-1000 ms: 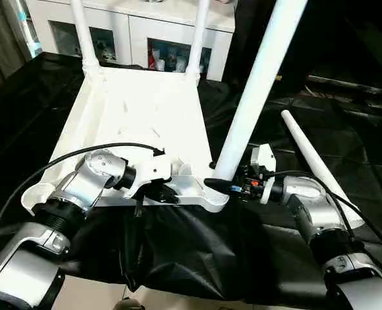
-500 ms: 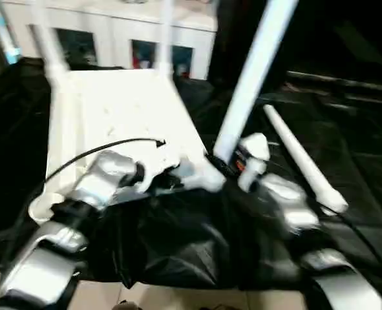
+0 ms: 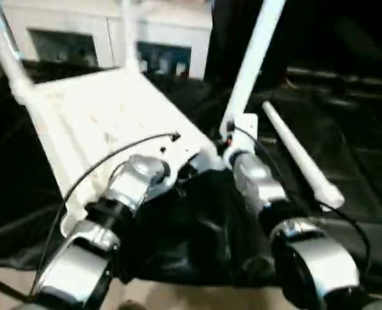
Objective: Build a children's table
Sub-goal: Rotate leg to tighten
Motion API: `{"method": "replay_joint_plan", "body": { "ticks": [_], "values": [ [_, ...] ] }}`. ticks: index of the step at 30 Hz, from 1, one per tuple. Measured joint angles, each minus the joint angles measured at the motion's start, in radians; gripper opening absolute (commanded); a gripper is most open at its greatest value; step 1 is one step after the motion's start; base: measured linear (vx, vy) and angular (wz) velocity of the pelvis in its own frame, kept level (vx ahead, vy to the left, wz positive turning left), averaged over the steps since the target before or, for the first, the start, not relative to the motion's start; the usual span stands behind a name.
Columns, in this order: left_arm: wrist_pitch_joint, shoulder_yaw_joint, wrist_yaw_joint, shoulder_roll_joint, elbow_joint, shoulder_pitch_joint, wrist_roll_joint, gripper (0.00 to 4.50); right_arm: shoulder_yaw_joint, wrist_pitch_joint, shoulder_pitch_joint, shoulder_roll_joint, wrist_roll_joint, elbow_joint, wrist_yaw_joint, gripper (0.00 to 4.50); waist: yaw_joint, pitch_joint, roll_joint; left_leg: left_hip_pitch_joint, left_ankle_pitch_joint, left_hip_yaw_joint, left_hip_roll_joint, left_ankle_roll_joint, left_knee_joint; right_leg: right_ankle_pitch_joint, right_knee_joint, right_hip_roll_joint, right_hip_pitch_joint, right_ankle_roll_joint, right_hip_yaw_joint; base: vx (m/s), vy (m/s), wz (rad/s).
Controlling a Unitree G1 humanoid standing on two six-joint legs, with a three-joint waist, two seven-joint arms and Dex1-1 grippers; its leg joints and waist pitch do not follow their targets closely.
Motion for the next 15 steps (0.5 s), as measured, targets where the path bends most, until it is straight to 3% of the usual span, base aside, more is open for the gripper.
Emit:
{"method": "replay_joint_plan", "body": {
  "ticks": [4,11,13,15],
  "values": [
    [0.004,0.001,0.002,0.002,-0.001,0.000,0.001,0.00,-0.007,0.000,-0.002,0.002,-0.008,0.001,-0.001,1.89,-0.001,0.001,0.003,0.004,0.001,0.004,0.001,-0.002,-0.011,0.007,-0.018,0.004,0.004,0.006,0.004,0.000,0.000,0.00],
    [-0.002,0.000,-0.001,0.006,0.000,0.000,0.000,0.00,-0.010,0.000,-0.016,0.002,-0.029,0.015,0.016,1.89,-0.007,0.003,0.006,0.004,0.001,0.007,0.001,-0.002,-0.011,0.013,-0.024,0.005,0.005,0.002,0.008,0.000,0.000,0.00],
    [-0.017,-0.001,-0.013,0.012,0.002,0.000,0.000,0.00,-0.014,0.000,-0.022,0.002,-0.035,0.019,0.040,2.59,-0.011,0.004,0.006,0.004,0.001,0.007,0.001,-0.002,-0.013,0.014,-0.026,0.006,0.005,0.004,0.008,0.000,0.000,0.00],
    [-0.027,0.000,-0.019,0.020,0.002,0.000,0.001,0.00,-0.016,0.009,-0.018,0.004,-0.035,0.031,0.065,2.68,-0.014,0.004,0.007,0.003,0.001,0.006,0.002,-0.002,-0.016,0.016,-0.030,0.008,0.005,0.006,0.008,0.000,0.000,0.00]
  ]
}}
